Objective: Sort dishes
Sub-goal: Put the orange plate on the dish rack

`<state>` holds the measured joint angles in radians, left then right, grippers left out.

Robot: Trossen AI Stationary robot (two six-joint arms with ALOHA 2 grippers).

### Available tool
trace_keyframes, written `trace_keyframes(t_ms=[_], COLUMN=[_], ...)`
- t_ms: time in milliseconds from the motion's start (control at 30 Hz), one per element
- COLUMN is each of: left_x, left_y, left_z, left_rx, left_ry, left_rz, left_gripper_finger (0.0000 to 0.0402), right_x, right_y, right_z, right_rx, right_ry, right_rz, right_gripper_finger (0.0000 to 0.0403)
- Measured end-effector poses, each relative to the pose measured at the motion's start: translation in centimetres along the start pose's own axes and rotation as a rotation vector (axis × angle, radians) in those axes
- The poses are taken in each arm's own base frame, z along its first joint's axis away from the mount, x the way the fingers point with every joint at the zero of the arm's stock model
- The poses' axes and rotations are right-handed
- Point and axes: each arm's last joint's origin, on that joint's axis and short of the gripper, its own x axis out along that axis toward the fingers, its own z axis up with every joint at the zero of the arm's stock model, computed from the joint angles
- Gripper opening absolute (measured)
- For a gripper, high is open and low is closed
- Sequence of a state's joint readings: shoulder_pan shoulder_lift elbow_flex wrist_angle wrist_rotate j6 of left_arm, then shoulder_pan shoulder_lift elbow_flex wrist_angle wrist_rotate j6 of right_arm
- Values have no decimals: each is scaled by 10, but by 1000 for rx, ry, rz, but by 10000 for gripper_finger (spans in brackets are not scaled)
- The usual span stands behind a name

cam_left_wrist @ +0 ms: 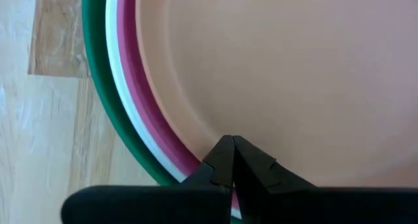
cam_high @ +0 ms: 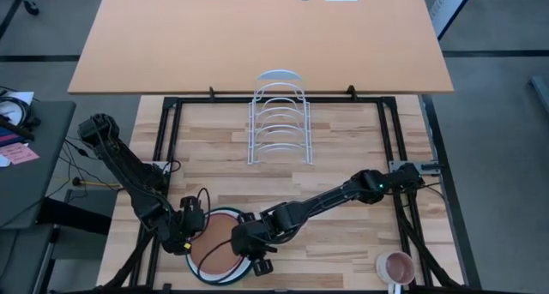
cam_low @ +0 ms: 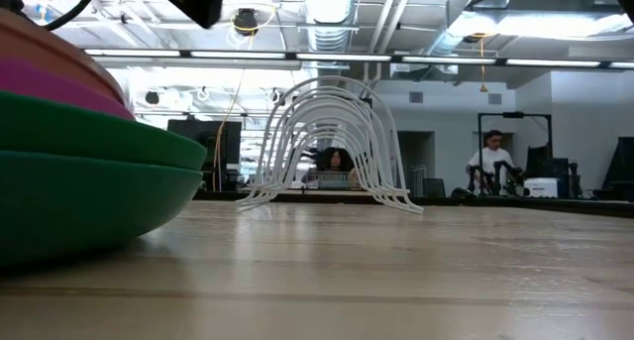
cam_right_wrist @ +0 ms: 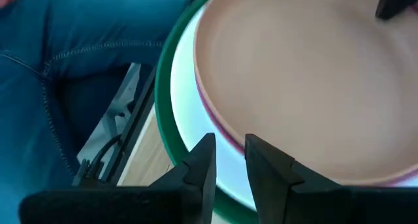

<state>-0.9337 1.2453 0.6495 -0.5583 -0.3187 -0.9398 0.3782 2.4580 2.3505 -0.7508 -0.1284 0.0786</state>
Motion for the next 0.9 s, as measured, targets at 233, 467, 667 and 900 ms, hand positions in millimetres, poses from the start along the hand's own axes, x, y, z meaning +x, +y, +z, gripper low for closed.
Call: trace_keyframes(t_ms=[233, 467, 667, 900], left_x=[0, 0, 0, 0], left_y=[0, 0, 0, 0], left_z=[0, 1, 1, 1], left_rx=[1, 1, 12, 13], left_ry=[-4, -17, -24, -17], left_rz=[3, 10, 16, 13], left_gripper_finger=[0, 0, 0, 0], right_x=[0, 0, 0, 0], right_y=[0, 0, 0, -1], right_z=[4, 4, 4, 4], right_rx=[-41, -40, -40, -39], right_ry=[-45, -44, -40, -46], right_rz=[3, 3, 3, -18], right_gripper_finger=[87, 87, 87, 87])
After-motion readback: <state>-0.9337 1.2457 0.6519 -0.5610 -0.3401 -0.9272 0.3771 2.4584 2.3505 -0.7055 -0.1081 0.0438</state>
